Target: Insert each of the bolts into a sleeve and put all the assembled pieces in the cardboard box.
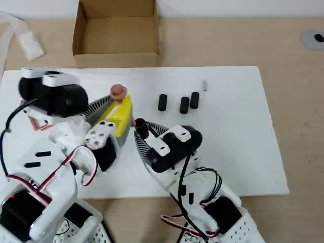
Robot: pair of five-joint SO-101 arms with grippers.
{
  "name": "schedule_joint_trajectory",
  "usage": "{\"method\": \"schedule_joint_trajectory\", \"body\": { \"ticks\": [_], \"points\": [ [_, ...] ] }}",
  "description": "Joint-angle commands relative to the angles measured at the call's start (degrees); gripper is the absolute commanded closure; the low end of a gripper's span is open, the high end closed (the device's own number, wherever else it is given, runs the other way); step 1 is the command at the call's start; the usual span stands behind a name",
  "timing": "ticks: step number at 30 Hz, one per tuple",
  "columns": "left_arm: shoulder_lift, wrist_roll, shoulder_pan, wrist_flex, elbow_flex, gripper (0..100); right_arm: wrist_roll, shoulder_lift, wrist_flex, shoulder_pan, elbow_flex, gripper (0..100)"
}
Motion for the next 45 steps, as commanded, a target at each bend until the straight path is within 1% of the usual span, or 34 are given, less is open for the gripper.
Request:
{"method": "schedule_joint_trajectory", "body": {
  "ticks": [1, 4, 7, 10, 15, 26, 32, 44, 45],
  "points": [
    [-0.31, 0.35, 1.23, -1.58, 0.97, 99, -0.44, -3.82, -1.76, -1.10, -0.57, 98.9],
    [-0.31, 0.35, 1.23, -1.85, 2.55, 99, -0.44, -3.82, -1.76, -1.10, -0.57, 98.9],
    [-0.31, 0.35, 1.14, -3.69, 4.31, 99, -0.53, -3.82, -1.76, -1.10, -0.57, 98.9],
    [-0.31, 0.44, 1.32, -5.45, 5.71, 99, -2.99, -3.82, -1.76, -1.10, -1.27, 98.9],
    [-0.31, 0.44, 1.14, -8.88, 7.74, 99, -3.34, -3.82, -1.76, -1.10, -1.54, 98.9],
    [-0.31, 0.00, 1.14, -8.53, 8.44, 99, -2.81, -3.82, -1.85, -1.10, -1.80, 98.9],
    [-0.31, 0.00, 1.14, -8.97, 11.87, 99, -2.81, -3.82, -1.85, -1.10, -3.74, 98.9],
    [-0.31, -0.09, 1.05, -9.23, 11.43, 99, -2.81, -3.82, -1.76, -1.10, -4.00, 98.9],
    [-0.31, 0.26, 0.79, -10.29, 11.78, 99, -2.81, -3.82, -1.76, -1.10, -4.00, 98.9]
  ]
}}
